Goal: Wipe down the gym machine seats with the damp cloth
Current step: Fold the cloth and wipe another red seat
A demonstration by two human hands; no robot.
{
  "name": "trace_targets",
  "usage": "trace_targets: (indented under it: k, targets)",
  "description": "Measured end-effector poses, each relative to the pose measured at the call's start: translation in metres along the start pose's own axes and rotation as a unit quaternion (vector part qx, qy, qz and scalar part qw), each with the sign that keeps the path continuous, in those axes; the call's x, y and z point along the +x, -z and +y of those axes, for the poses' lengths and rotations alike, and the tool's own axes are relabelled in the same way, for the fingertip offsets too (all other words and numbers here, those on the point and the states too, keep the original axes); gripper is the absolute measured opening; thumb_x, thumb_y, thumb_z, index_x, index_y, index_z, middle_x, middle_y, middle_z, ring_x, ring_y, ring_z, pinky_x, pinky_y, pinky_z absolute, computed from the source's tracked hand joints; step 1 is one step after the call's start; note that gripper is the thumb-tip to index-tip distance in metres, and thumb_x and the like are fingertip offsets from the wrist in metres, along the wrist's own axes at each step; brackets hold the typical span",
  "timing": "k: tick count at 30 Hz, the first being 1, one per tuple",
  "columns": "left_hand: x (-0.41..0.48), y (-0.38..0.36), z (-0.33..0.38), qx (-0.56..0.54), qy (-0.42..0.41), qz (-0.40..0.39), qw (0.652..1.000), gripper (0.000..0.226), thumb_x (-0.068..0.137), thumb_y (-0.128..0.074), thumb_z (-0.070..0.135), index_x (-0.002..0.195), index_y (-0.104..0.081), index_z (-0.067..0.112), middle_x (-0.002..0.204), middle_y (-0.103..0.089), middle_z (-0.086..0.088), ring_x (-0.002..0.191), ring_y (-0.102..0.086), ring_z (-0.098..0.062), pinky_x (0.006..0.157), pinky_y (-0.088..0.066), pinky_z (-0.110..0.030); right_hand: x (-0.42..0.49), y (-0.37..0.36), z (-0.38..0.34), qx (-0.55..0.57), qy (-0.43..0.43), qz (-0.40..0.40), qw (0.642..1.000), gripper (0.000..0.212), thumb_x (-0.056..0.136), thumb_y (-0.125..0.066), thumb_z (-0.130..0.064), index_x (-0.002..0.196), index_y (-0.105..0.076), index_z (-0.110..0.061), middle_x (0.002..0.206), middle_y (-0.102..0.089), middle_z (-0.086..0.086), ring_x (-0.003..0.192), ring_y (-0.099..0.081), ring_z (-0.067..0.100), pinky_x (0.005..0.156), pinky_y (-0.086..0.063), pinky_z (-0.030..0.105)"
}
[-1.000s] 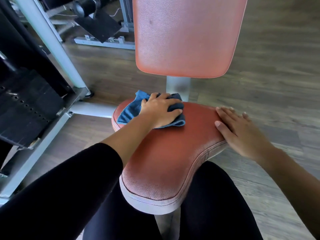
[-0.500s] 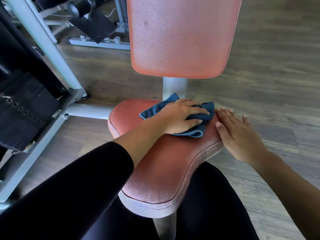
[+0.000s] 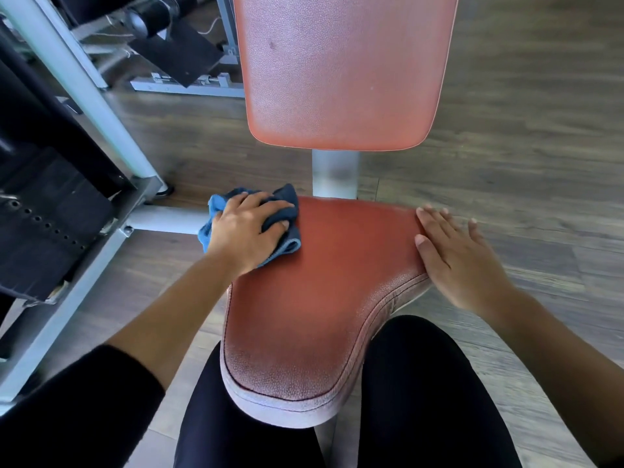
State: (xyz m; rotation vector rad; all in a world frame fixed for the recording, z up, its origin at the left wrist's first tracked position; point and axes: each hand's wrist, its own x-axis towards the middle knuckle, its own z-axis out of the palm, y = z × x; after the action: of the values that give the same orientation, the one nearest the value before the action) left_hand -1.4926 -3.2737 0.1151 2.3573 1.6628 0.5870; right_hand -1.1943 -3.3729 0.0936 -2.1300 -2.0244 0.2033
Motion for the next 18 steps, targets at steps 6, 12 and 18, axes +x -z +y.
trace_targets:
  k: [6,12,18]
  targets:
    - [-0.017,-0.004,0.067,0.019,-0.080,-0.098,0.992,0.065,0.074,-0.025,0.065,0.129,-0.053,0.044,0.141,-0.045,0.012,0.135,-0.031,-0.024,0.109,-0.027,-0.050,0.000,-0.001,-0.001,0.005,0.003,0.002,1.000,0.080,0.083,0.008,-0.054,0.152,-0.010,-0.018,0.159,-0.011,-0.001,0.147,-0.004,0.015,0.119,0.004,0.041]
    - [-0.032,-0.011,0.110,0.049,-0.127,-0.168,0.976,0.052,0.089,-0.035,0.059,0.138,-0.040,0.043,0.149,-0.031,0.010,0.141,-0.017,-0.025,0.110,-0.020,-0.055,0.000,0.001,0.000,0.003,0.002,-0.007,1.000,0.081,0.083,0.010,-0.054,0.152,-0.009,-0.017,0.159,-0.011,0.000,0.147,-0.004,0.015,0.119,0.002,0.043]
    - [-0.072,0.021,0.090,0.002,-0.160,-0.171,0.972,0.060,0.076,-0.032,0.067,0.132,-0.042,0.049,0.147,-0.033,0.017,0.143,-0.016,-0.020,0.112,-0.021,-0.056,0.004,0.005,0.000,-0.022,0.006,-0.031,0.999,0.086,0.079,0.013,-0.055,0.152,-0.009,-0.014,0.159,-0.011,0.003,0.147,-0.004,0.019,0.118,0.002,0.045]
